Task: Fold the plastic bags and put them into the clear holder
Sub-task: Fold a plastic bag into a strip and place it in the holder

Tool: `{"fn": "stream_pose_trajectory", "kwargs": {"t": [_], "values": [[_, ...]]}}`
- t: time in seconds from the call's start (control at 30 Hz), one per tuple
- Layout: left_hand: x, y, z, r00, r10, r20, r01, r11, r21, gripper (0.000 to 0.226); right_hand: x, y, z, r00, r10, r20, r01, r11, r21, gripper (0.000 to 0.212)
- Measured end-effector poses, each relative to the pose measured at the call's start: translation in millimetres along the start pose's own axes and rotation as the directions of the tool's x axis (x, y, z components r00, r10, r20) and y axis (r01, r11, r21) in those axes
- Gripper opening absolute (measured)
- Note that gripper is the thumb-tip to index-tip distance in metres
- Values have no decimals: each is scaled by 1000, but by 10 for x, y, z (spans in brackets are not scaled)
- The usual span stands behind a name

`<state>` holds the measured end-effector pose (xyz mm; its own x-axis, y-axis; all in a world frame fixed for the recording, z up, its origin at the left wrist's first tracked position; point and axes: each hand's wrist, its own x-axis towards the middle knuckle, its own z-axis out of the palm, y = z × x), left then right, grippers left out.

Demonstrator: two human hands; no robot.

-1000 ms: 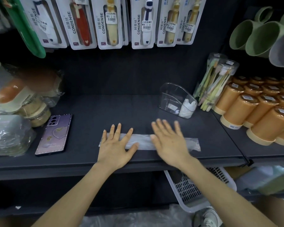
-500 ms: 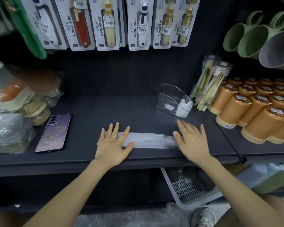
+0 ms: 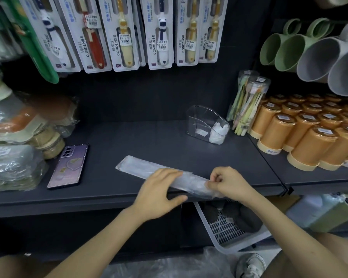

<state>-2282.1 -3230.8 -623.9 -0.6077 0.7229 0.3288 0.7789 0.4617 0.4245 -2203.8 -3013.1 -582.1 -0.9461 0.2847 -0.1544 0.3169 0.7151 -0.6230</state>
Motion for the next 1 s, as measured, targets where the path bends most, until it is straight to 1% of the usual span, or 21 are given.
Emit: {"fn": "stream_pose_trajectory", "kwargs": {"t": [0.03,0.1,0.17,0.23,0.3,0.33,0.37,0.4,0.43,0.47,0.5,0.53,0.57,0.6,0.63,0.67,0.7,0.83,0.93,1.0], "values": [[-4,-3,54,998,-5,56,5,1000,-5,75,-35,-35,-17,999,33,42,-38,990,136,25],[-1,-24,137,997,7,75,-9,1000,23,79,-104,-114,-59,984,87,156,-143,909,392,23],[2,-30,176,1000,-6,4,6,1000,17,72,-117,-211,-108,960,94,265,-230,805,547,26],[25,15,169,992,-77,-95,72,996,-53,57,-64,-353,-154,939,70,336,-285,702,653,25],[69,71,132,961,-220,-170,188,964,-186,33,11,-509,-187,932,15,361,-306,561,769,18],[96,102,95,931,-324,-169,267,919,-289,23,50,-568,-199,938,-21,345,-296,465,834,22],[118,128,48,891,-434,-132,349,843,-410,19,91,-604,-201,949,-45,313,-276,366,889,29],[136,151,-2,849,-525,-69,414,739,-532,17,137,-617,-189,963,-50,267,-239,307,921,34],[147,167,-54,811,-585,-5,451,630,-632,16,174,-627,-157,975,-32,221,-200,321,926,36],[152,177,-100,790,-612,34,460,554,-694,17,210,-621,-93,983,1,184,-169,401,900,37],[155,182,-140,780,-623,55,457,507,-731,19,229,-632,-14,986,34,164,-158,521,839,38],[155,174,-166,779,-623,69,449,477,-755,20,258,-633,85,986,60,155,-157,654,740,39],[152,168,-190,779,-621,83,450,462,-764,20,280,-647,187,985,74,153,-154,763,627,37],[151,169,-217,782,-616,91,449,456,-769,18,298,-656,282,986,77,146,-143,837,528,38],[150,168,-236,786,-611,94,445,453,-772,18,315,-674,353,988,75,132,-129,872,472,43],[147,167,-247,792,-603,98,440,452,-776,17,330,-690,398,990,73,117,-120,878,464,46],[140,171,-260,797,-595,105,441,454,-774,17,340,-706,423,992,69,108,-113,866,486,45],[123,175,-318,807,-571,151,462,450,-765,20,351,-733,474,997,30,65,-64,778,625,24],[117,86,-350,797,-576,183,475,409,-779,38,346,-698,491,1000,-15,19,-2,732,681,19],[108,29,-385,791,-573,214,486,378,-788,51,349,-667,492,999,-40,21,15,734,679,21]]}}
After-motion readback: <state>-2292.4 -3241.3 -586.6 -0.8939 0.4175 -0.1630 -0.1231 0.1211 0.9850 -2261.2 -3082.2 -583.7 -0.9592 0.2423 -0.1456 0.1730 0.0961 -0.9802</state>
